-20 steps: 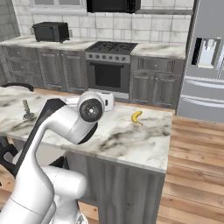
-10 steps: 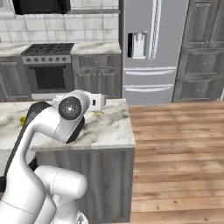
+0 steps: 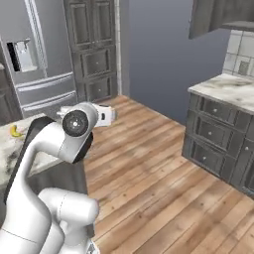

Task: Open the cabinet directly in front. Then move the beer and the mug to the dining counter with the candle on it.

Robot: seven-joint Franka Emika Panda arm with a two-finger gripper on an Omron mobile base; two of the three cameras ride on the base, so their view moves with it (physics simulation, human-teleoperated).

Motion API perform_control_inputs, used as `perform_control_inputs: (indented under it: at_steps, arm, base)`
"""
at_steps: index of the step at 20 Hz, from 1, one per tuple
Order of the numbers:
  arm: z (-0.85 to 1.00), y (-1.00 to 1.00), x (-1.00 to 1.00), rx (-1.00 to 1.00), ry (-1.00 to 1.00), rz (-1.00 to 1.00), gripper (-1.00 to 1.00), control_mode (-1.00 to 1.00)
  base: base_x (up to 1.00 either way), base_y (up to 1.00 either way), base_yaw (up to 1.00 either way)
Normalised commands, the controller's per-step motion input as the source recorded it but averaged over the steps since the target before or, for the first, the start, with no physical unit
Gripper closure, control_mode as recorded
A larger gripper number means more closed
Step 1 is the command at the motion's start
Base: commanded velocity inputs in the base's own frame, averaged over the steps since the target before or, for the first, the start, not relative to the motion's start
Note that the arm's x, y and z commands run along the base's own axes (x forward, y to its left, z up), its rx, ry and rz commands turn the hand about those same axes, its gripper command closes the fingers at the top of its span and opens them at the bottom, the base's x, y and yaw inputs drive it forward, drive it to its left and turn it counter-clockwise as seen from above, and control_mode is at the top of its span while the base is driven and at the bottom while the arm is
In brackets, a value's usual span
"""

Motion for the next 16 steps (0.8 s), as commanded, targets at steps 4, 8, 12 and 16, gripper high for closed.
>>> perform_control_inputs:
  at_steps: [4,8,12,16]
  arm:
    - [0.00,0.00,0.00,0.00,0.00,0.00,-1.00,1.00]
    - [0.00,0.00,0.00,0.00,0.00,0.00,-1.00,1.00]
    - [0.00,0.00,0.00,0.00,0.00,0.00,-1.00,1.00]
    - [0.00,0.00,0.00,0.00,0.00,0.00,-1.00,1.00]
  base:
    - [0.03,-0.18,-0.91]
    - [0.44,-0.23,-0.32]
    - [0.87,-0.23,-0.10]
    - [1.00,0.01,-0.05]
